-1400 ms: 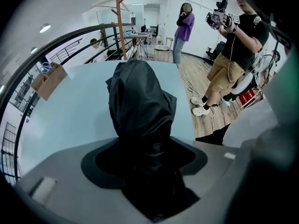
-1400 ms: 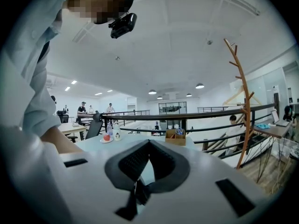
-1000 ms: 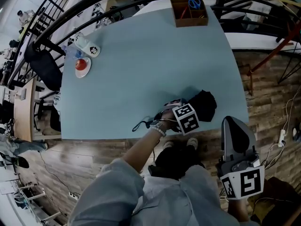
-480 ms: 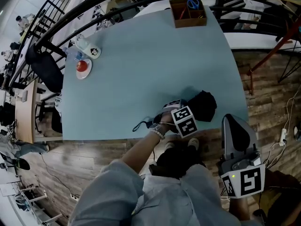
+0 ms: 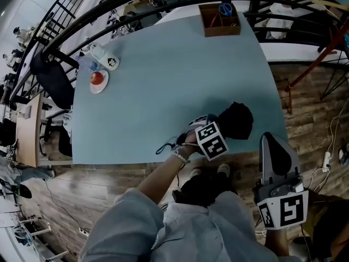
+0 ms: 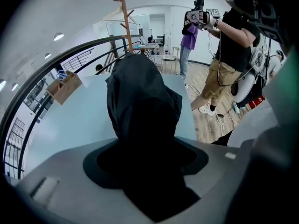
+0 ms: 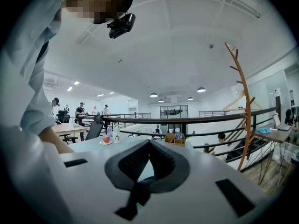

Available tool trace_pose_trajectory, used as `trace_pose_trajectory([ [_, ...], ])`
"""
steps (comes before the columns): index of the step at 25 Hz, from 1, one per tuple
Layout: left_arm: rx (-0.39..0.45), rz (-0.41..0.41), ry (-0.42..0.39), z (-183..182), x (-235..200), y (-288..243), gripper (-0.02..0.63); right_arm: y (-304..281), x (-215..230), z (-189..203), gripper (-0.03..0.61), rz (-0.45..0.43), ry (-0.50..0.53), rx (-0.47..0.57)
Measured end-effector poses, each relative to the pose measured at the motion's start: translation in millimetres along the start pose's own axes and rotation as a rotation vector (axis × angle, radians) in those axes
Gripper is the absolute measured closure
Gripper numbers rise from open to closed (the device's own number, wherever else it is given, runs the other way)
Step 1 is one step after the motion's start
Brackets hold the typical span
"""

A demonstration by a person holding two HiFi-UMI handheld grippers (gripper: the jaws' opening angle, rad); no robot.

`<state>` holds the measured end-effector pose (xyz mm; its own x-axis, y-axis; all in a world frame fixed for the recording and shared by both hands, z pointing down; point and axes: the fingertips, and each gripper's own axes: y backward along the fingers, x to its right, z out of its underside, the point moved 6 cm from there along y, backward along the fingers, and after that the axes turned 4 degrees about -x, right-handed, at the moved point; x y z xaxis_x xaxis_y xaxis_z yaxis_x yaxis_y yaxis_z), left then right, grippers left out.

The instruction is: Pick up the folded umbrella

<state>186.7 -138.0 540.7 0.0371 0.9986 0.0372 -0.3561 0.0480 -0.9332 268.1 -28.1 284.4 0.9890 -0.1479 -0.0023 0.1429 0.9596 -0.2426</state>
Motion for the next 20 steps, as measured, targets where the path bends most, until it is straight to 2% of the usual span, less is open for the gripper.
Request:
trace_pose_trajectory([
  [5, 0.088, -0.025, 0.071, -1.2, -11.0, 27.3, 0.327, 0.0, -7.4, -5.7, 0.581, -0.009, 0.013, 0.018],
  [20, 0.381, -0.142, 0.198, 8.1, -26.6, 134.3, 0.327, -7.8, -35.3, -26.8, 0.581, -0.035, 0.066, 0.069],
])
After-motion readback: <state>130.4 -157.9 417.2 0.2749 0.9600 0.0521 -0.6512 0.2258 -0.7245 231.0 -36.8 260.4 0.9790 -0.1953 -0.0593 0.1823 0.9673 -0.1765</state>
